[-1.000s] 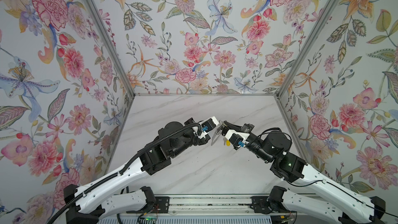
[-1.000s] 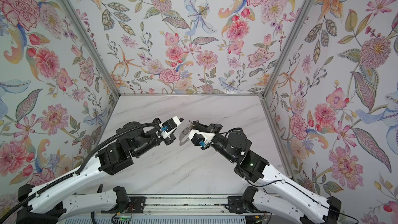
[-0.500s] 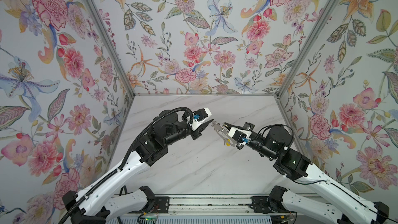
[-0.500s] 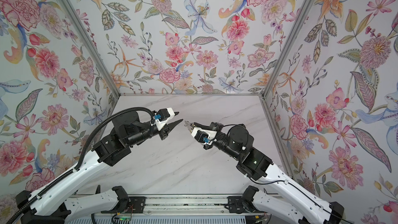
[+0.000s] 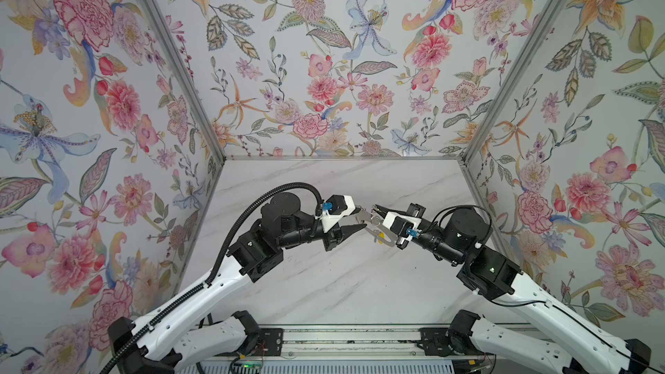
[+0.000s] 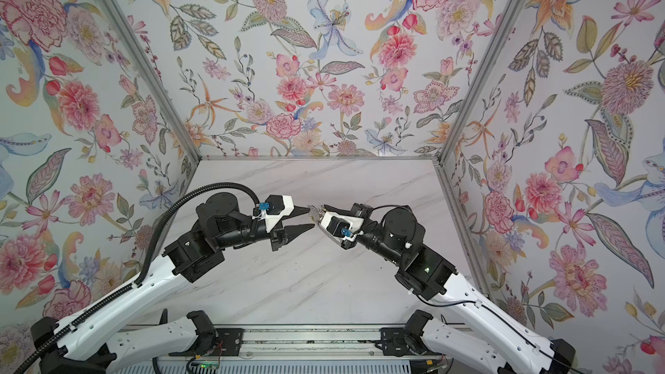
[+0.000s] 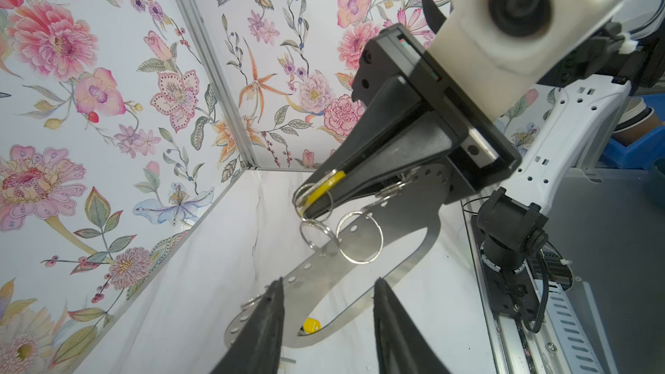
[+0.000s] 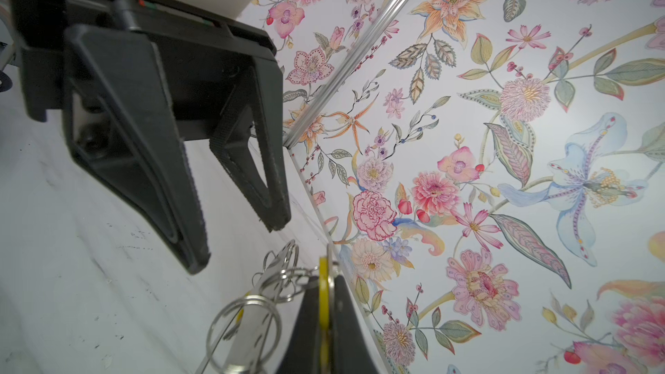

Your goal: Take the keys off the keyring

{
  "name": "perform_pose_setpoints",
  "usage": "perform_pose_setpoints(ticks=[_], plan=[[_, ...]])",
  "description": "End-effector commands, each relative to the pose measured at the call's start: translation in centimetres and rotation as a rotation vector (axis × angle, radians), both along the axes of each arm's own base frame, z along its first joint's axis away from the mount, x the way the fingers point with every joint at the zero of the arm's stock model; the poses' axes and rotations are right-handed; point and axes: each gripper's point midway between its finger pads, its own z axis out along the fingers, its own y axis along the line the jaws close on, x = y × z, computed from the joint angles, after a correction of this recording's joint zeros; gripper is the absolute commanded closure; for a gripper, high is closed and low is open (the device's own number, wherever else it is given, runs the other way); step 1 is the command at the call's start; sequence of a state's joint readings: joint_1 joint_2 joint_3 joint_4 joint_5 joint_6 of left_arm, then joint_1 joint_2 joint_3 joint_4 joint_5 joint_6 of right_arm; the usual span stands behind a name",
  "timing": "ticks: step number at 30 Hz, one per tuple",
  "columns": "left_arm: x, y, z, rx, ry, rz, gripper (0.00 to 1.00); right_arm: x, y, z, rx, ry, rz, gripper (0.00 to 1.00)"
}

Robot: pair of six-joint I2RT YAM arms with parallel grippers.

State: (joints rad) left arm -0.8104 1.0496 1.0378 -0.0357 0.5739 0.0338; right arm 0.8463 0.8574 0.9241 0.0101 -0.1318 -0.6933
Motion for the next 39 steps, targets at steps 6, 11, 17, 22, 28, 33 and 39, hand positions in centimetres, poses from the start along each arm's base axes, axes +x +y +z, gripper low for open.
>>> perform_pose_setpoints(ticks=[6, 11, 17, 22, 28, 33, 39], plan=[[1.1, -0.8, 0.7, -0.064, -0.002, 0.040, 0.64, -0.1, 0.4, 2.0, 0.069, -0.020, 0.027, 1.00], [1.6, -1.1, 0.8, -0.072, -0.010, 0.047, 0.71, -0.2, 0.5, 1.9, 0.067, -0.013, 0.035, 1.00], [1.6, -1.5, 0.4, -0.056, -0.003, 0.033, 0.83, -0.1, 0.6, 1.9, 0.070, -0.013, 0.033, 1.00], [1.5, -1.5, 0.5, -0.054, -0.003, 0.027, 0.96, -0.1, 0.7, 1.9, 0.069, -0.012, 0.037, 1.00], [1.8, -1.3, 0.9, -0.031, -0.007, 0.046, 1.00, 0.2, 0.7, 1.5, 0.042, -0.014, 0.020, 1.00], [1.7, -1.7, 1.1, 0.023, 0.025, 0.021, 1.00, 0.2, 1.1, 0.9, -0.029, -0.037, 0.008, 1.00], [1.1, -1.7, 1.7, 0.112, 0.041, -0.011, 1.00, 0.6, 1.4, -0.7, -0.149, -0.064, -0.051, 1.00]])
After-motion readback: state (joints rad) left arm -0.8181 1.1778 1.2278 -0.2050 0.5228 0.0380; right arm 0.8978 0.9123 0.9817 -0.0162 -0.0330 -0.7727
